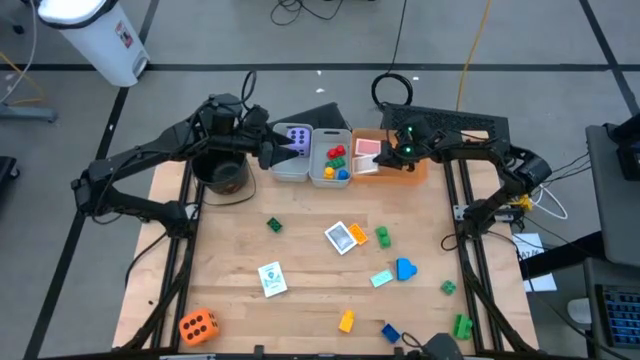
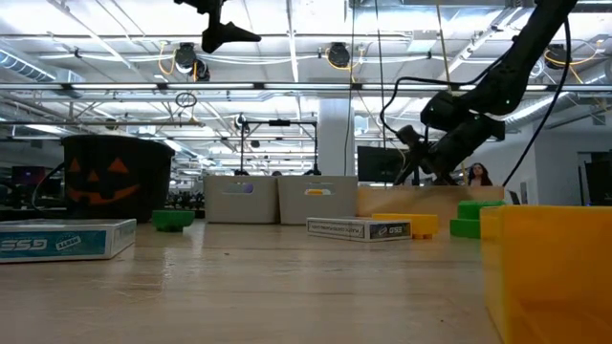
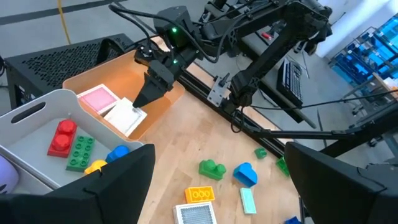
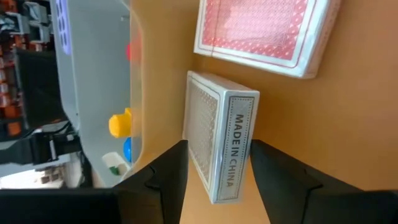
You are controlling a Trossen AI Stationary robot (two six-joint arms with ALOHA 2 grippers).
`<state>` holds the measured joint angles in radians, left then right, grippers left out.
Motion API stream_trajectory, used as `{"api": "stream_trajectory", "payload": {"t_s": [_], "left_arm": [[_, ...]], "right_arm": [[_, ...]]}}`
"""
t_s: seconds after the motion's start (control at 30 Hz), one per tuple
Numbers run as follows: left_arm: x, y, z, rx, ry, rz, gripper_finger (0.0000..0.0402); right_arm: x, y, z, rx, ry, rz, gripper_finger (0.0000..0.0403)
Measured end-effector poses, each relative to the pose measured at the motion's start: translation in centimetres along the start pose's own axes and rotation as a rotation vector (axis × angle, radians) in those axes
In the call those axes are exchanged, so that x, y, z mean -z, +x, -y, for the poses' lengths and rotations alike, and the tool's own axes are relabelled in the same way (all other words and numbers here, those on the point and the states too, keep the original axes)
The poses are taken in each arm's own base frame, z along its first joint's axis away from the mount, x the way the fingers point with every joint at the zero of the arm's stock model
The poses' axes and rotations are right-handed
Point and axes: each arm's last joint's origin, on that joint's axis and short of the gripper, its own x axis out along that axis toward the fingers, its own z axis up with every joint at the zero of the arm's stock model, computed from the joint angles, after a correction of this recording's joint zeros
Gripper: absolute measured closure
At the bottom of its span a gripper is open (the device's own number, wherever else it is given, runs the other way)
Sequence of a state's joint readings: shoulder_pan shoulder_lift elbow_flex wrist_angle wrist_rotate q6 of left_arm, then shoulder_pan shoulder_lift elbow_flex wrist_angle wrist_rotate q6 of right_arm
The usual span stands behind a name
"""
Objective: Pick & Place Toys
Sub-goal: Put the brown playing card into the orange bin, then put the green gamepiece into the right gray bin
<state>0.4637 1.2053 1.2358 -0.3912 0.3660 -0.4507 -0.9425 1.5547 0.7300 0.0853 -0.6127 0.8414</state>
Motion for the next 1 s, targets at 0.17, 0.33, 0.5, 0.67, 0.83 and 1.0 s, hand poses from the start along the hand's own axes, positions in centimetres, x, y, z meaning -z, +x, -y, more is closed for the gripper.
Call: {"api": "stream_trajectory", "payload": {"t_s": [0.17,0.33,0.5,0.67,0.83,1.0], "left_arm": [[0.0,0.0,0.0,0.0,0.0,0.0,0.0039],[0.0,0.0,0.0,0.001,0.005,0.005,0.0039],[-0.3,0.0,0.1,0.012,0.022,0.029,0.0039],[-0.6,0.0,0.3,0.026,0.058,0.057,0.0039],[-0.9,-0.1,0.4,0.04,0.072,0.088,0.0039],[-1.2,-0.1,0.6,0.053,0.087,0.117,0.0039]], "right_arm": [[-0.1,-0.5,-0.1,-0.022,0.006,-0.006,0.0236],[-0.4,-1.8,-0.8,-0.056,-0.01,0.024,0.0236],[-0.7,-3.1,-1.9,-0.092,-0.039,0.103,0.0236],[-0.9,-4.1,-4.2,-0.222,-0.096,0.186,0.0236],[-0.8,-5.2,-7.7,-0.438,-0.168,0.328,0.0236],[0.1,-6.0,-11.3,-0.672,-0.256,0.504,0.0236]]}}
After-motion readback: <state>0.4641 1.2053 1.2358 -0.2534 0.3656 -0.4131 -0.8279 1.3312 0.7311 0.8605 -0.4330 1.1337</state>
